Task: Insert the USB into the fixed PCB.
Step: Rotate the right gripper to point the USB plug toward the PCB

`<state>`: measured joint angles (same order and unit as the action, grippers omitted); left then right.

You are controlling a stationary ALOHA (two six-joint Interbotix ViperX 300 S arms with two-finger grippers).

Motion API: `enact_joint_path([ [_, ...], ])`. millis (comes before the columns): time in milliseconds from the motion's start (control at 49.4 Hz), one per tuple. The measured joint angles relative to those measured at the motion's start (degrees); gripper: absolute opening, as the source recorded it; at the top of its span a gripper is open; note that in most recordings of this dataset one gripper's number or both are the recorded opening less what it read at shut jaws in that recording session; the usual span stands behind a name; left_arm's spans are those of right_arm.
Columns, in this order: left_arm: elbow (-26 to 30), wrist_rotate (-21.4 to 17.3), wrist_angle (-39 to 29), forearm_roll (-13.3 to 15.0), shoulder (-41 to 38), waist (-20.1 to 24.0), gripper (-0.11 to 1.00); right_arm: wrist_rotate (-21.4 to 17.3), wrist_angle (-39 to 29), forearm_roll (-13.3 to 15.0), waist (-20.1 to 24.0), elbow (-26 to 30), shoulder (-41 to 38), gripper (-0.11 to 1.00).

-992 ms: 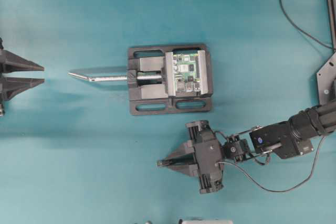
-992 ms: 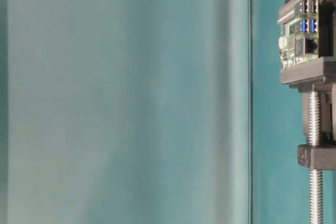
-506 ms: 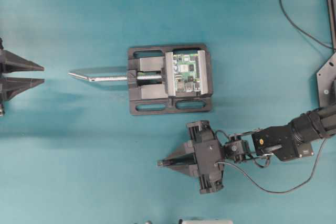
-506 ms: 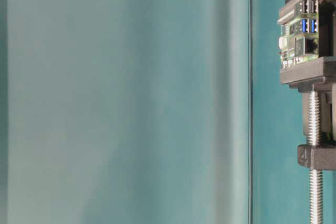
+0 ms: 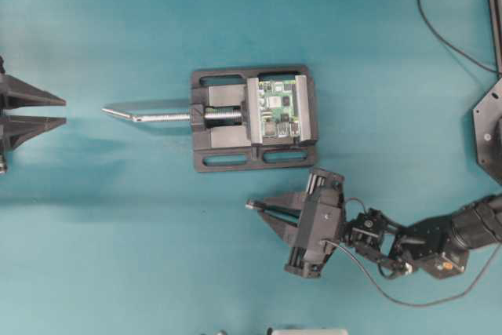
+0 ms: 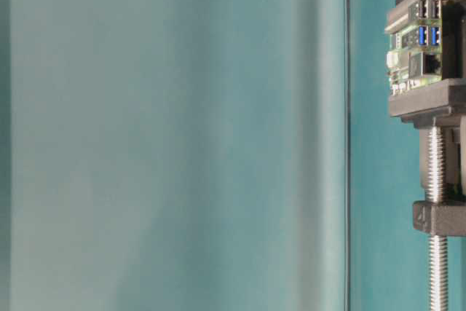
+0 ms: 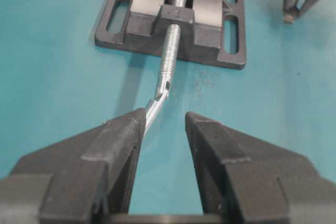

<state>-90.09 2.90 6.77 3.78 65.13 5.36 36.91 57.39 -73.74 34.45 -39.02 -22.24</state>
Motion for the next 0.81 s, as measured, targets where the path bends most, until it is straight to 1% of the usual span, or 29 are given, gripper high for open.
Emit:
enact_joint_path([
  [41, 0.0, 0.0, -0.1, 0.0, 0.0, 0.0, 0.52, 1.5, 1.3, -3.3, 0.5, 0.8, 0.0, 0.21],
  [81, 0.0, 0.0, 0.0, 0.0, 0.0, 0.1, 0.52, 3.9, 2.9, -7.5, 1.1, 1.8, 0.0, 0.21],
  [182, 0.0, 0.0, 0.0, 0.0, 0.0, 0.1, 0.52, 8.6, 6.4, -15.7, 1.8, 4.8, -0.5, 0.21],
  [243, 0.0, 0.0, -0.1, 0.0, 0.0, 0.1, 0.52, 10.5, 8.3, -19.9, 2.1, 6.6, -1.1, 0.21],
  [284, 0.0, 0.0, 0.0, 0.0, 0.0, 0.0, 0.52, 11.6, 9.6, -22.1, 2.3, 7.6, -1.4, 0.21],
  [365, 0.0, 0.0, -0.1, 0.0, 0.0, 0.0, 0.52, 12.1, 12.7, -26.4, 3.2, 9.9, -2.4, 0.21],
  [486, 0.0, 0.0, 0.0, 0.0, 0.0, 0.1, 0.52, 12.0, 17.5, -31.1, 4.4, 12.8, -4.3, 0.21],
  [547, 0.0, 0.0, 0.0, 0.0, 0.0, 0.0, 0.52, 12.0, 19.9, -32.7, 4.7, 14.2, -5.7, 0.21],
  [668, 0.0, 0.0, 0.0, 0.0, 0.0, 0.0, 0.52, 12.3, 23.9, -34.7, 4.6, 17.1, -8.5, 0.21],
  [810, 0.0, 0.0, -0.1, 0.0, 0.0, 0.1, 0.52, 10.5, 27.9, -37.3, 4.7, 19.2, -10.7, 0.21],
])
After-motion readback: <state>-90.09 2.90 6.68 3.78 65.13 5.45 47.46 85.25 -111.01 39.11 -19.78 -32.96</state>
